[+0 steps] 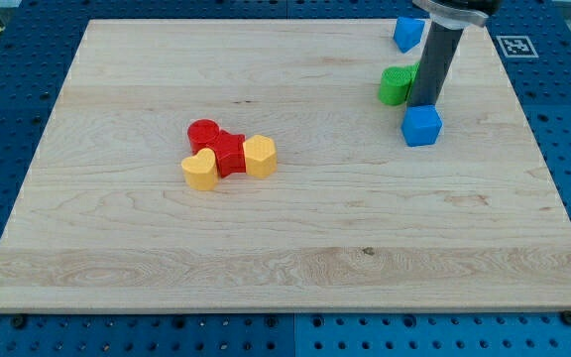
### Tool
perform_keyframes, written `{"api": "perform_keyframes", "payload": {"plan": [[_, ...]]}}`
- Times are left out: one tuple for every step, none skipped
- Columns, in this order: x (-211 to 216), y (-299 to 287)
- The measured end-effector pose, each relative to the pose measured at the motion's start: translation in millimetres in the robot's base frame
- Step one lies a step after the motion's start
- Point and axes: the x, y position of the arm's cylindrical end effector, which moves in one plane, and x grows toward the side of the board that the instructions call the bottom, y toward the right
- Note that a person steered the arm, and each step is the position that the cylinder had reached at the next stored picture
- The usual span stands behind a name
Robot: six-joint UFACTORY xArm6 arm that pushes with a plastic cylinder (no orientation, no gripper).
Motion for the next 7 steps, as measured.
{"api": "perform_keyframes", "payload": {"plan": [[-9,2],[-30,2],[-50,2],[-67,2],[-69,-1],[-69,-20],[-69,-38]]}}
